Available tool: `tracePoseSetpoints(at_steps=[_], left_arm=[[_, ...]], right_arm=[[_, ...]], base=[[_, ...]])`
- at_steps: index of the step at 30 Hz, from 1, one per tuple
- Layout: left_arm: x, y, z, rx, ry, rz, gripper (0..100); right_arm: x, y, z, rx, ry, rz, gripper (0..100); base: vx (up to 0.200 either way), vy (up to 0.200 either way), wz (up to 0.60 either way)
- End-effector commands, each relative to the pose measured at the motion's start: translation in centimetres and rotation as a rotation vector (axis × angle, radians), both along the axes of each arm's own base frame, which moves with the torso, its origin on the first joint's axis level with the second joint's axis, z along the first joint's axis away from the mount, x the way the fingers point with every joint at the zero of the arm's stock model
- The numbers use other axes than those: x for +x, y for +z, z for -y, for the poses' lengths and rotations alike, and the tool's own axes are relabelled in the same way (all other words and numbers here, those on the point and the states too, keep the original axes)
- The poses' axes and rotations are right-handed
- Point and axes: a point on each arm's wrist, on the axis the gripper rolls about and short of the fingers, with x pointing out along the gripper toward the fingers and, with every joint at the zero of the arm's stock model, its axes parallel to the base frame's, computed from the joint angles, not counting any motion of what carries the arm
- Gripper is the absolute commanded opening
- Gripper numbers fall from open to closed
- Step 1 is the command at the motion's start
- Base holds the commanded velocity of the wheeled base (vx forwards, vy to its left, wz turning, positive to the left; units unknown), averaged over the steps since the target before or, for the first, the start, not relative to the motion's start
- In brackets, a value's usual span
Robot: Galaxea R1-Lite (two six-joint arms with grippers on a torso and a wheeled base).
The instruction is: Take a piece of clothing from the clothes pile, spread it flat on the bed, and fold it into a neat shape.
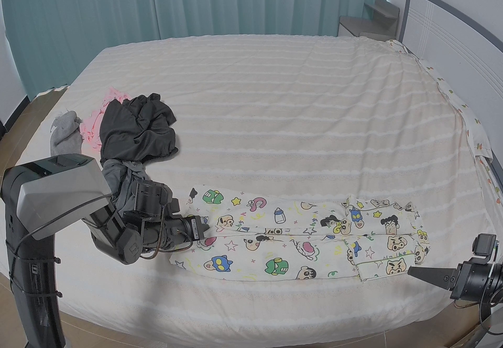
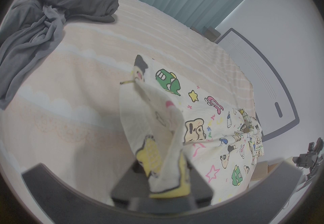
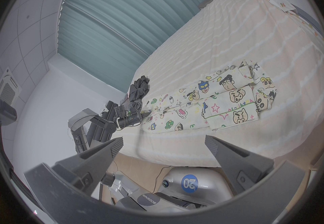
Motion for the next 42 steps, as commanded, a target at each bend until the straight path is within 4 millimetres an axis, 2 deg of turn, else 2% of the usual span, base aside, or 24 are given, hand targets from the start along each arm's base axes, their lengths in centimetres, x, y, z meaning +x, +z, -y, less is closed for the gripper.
tracePoseSetpoints(at_steps=[1, 6, 12, 24, 29, 31, 32, 37, 40, 41, 42], left_arm=[[0.0, -0.1, -0.1, 0.003, 0.005, 0.000, 0], [0.0, 0.3, -0.8, 0.001, 0.022, 0.006, 0], [-1.4, 2.5, -2.0, -0.006, 0.044, 0.026, 0], [-2.3, 3.2, -4.8, -0.003, 0.116, 0.017, 0], [-2.9, 3.8, -7.2, -0.011, 0.168, 0.017, 0], [-3.0, 3.9, -7.6, -0.013, 0.175, 0.016, 0], [-3.1, 4.5, -8.9, -0.025, 0.201, 0.027, 0], [-3.7, 5.8, -11.6, -0.058, 0.239, 0.032, 0], [-4.6, 7.3, -13.7, -0.094, 0.257, 0.035, 0], [-4.6, 7.3, -13.7, -0.094, 0.257, 0.035, 0], [-5.1, 7.6, -14.9, -0.110, 0.273, 0.023, 0]], right_arm=[[0.0, 0.0, 0.0, 0.000, 0.002, 0.000, 100], [-0.1, -0.2, 0.0, -0.002, 0.002, -0.007, 100], [-0.1, -0.3, 0.0, -0.003, 0.004, -0.008, 100], [-0.1, -0.2, 0.0, -0.002, 0.002, -0.007, 100], [-0.1, -0.2, 0.0, -0.002, 0.002, -0.007, 100], [-0.1, -0.2, 0.0, -0.002, 0.002, -0.007, 100], [-0.1, -0.3, 0.0, -0.003, 0.002, -0.008, 100], [-0.1, -0.2, 0.0, -0.002, 0.002, -0.007, 100], [-0.1, -0.2, 0.0, -0.002, 0.002, -0.005, 100], [-0.1, -0.2, 0.0, -0.002, 0.002, -0.005, 100], [-0.1, -0.2, 0.0, -0.002, 0.002, -0.007, 100]], base=[[0.000, 0.000, 0.00], [0.000, 0.000, 0.00], [0.000, 0.000, 0.00], [0.000, 0.000, 0.00], [0.000, 0.000, 0.00], [0.000, 0.000, 0.00], [0.000, 0.000, 0.00], [0.000, 0.000, 0.00], [0.000, 0.000, 0.00], [0.000, 0.000, 0.00], [0.000, 0.000, 0.00]])
